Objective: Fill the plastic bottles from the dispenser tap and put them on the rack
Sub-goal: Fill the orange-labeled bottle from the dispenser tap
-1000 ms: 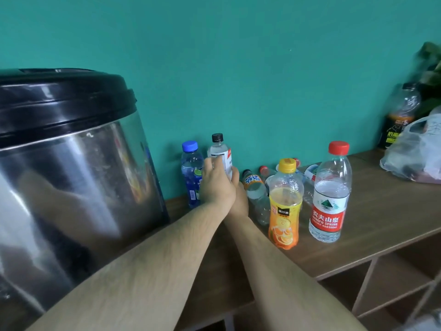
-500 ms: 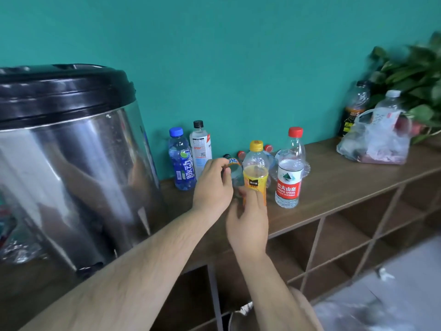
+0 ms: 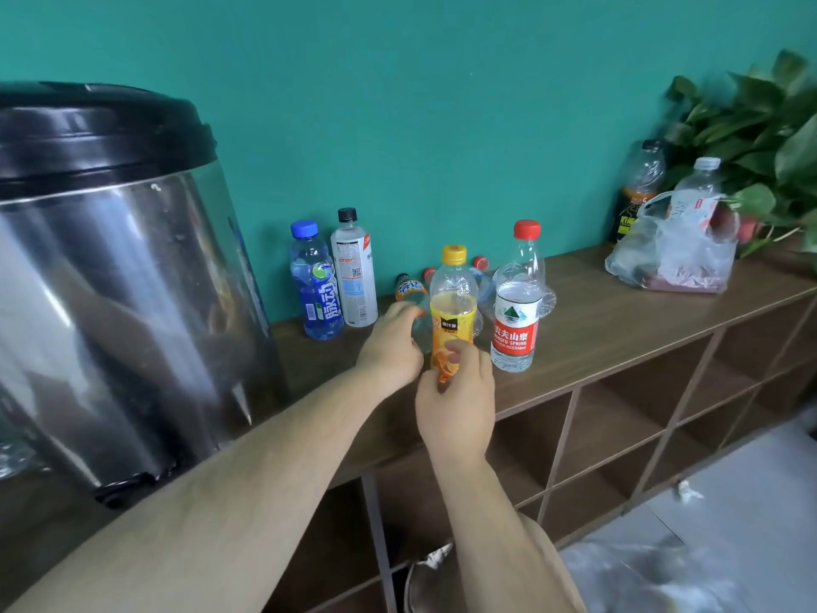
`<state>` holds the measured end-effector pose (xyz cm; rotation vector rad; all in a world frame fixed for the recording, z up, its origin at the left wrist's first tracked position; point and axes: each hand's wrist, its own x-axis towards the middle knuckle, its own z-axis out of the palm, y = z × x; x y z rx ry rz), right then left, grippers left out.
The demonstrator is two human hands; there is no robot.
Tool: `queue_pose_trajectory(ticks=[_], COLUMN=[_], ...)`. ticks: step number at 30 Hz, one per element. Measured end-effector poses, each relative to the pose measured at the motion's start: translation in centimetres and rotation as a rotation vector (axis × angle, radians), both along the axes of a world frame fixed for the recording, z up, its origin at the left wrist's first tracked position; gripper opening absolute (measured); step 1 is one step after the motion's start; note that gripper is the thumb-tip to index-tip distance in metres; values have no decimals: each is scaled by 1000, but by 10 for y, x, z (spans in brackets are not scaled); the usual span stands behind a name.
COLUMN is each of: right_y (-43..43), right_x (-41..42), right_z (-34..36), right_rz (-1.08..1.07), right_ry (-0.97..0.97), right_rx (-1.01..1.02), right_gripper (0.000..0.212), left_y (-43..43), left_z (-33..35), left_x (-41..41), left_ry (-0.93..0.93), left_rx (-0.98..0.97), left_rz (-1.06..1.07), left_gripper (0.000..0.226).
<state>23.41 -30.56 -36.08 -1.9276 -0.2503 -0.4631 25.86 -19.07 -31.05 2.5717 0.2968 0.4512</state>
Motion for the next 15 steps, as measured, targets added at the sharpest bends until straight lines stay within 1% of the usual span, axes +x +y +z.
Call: queue_pose_trajectory(ticks=[3,5,7,9,11,15], right_y=[5,7,9,11,11,6], right_x=[11,18,23,27,30,35], right_z=[-1,-1,-2,-3,-5,-3], right_rz=[-69,-97,-89,-69,-63,-65], right_ry=[14,16,34,52,53,50], right_rx=[-11,-25,-38,-43,-44,-21], right_gripper=[57,72,81,86,85,76], left_y=[11,16,20,22,24,25], left_z=[-1,-4,-8,-12,-16,-25], left_x=[21,33,42,47,49,40], left_ry=[111,161,211,234,221,195], left_rx=[57,109,149,159,125,14], left_rz=[-60,-109,-127,-116,-76,32], left_gripper=[82,87,86,81,70,34])
